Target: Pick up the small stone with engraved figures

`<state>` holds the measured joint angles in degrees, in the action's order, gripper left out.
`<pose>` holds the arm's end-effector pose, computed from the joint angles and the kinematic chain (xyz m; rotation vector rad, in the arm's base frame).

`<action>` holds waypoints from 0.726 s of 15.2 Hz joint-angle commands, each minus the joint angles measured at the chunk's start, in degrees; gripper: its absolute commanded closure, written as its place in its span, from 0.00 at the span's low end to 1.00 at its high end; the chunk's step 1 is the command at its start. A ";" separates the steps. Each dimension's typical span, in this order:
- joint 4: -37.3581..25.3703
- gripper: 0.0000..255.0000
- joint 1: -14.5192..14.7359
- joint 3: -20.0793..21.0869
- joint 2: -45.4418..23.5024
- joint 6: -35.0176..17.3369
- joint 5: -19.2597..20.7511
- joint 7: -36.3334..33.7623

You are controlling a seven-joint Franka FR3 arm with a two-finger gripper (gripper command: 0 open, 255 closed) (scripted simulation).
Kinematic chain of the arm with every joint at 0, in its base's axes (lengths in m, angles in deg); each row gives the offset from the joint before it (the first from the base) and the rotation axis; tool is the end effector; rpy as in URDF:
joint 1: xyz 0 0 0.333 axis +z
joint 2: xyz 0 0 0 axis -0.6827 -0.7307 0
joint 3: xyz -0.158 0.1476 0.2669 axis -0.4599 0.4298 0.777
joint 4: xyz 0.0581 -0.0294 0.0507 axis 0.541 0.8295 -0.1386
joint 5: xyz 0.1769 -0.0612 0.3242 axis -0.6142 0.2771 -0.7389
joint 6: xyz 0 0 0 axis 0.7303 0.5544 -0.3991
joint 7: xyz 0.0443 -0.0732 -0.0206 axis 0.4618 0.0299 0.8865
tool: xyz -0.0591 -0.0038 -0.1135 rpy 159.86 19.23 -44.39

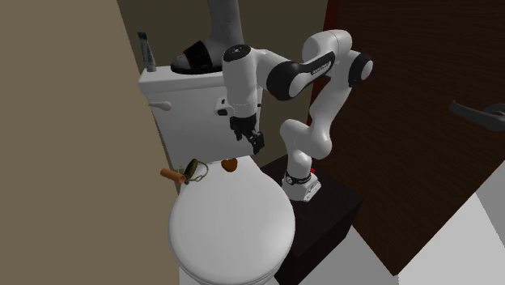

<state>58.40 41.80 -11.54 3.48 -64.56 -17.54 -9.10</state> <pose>0.2653 -0.0149 0.5460 3.0011 0.1446 -0.2715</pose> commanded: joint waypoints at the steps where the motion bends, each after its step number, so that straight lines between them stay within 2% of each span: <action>1: 0.00 0.00 0.00 0.00 0.00 0.00 0.00 0.00; 6: 11.18 0.00 1.67 -10.02 8.56 -8.50 5.31 17.62; 11: 18.33 0.00 2.22 -22.62 11.90 -17.62 11.93 35.85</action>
<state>76.20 43.82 -31.30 15.35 -80.38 -7.09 22.33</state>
